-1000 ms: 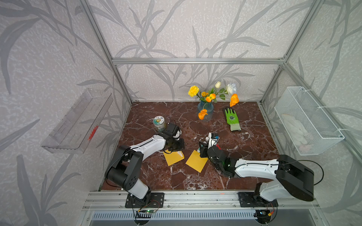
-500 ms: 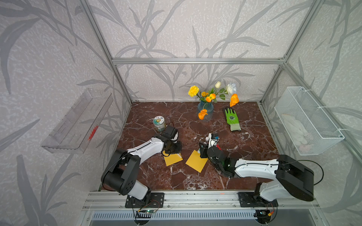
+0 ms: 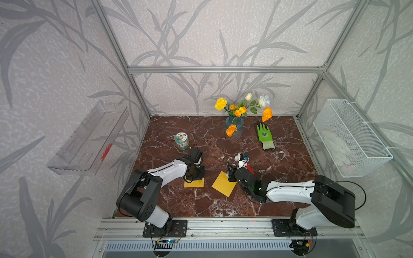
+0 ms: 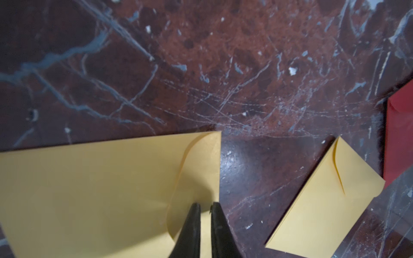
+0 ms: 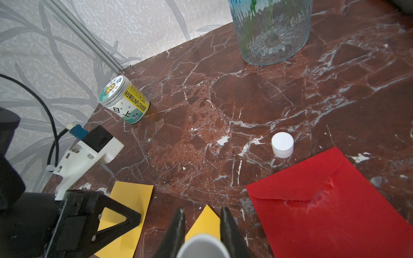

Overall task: Seal the envelope with a glue stick
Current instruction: Seal the envelope at the center of the board.

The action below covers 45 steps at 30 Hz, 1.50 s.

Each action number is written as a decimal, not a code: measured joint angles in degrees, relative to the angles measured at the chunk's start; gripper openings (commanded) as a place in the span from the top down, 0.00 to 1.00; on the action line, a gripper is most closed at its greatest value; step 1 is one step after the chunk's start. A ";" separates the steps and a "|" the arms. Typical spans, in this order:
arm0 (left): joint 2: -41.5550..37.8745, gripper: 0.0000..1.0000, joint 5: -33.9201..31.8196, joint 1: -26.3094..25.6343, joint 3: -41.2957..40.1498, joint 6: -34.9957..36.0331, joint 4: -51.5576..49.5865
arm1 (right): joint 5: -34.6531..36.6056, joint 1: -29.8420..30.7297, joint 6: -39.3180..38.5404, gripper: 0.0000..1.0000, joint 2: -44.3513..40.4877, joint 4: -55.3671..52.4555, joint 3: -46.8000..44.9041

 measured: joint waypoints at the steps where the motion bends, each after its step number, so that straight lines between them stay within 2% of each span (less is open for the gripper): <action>1: 0.00 0.87 -0.22 -0.04 0.00 -0.31 0.00 | 0.00 0.00 0.00 1.00 0.07 -0.11 0.02; 11: 0.00 0.87 -2.67 -0.66 0.07 -4.66 -0.20 | 0.00 0.00 0.02 1.00 0.81 -1.44 0.04; 19: 0.61 0.79 -3.48 -0.70 1.18 -8.94 -1.18 | 0.00 0.00 0.02 1.00 0.83 -2.36 0.13; 27: 0.72 0.78 -7.98 -0.66 2.67 -9.81 -5.92 | 0.02 0.00 0.02 1.00 0.85 -2.40 0.13; 36: 1.88 0.78 -8.94 -0.61 4.11 -9.64 -8.07 | 0.07 0.00 0.02 1.00 0.85 -2.40 0.13; 45: 0.59 0.84 -8.92 -0.61 7.26 -8.55 -10.95 | 0.09 0.02 -0.02 1.00 0.85 -2.38 0.13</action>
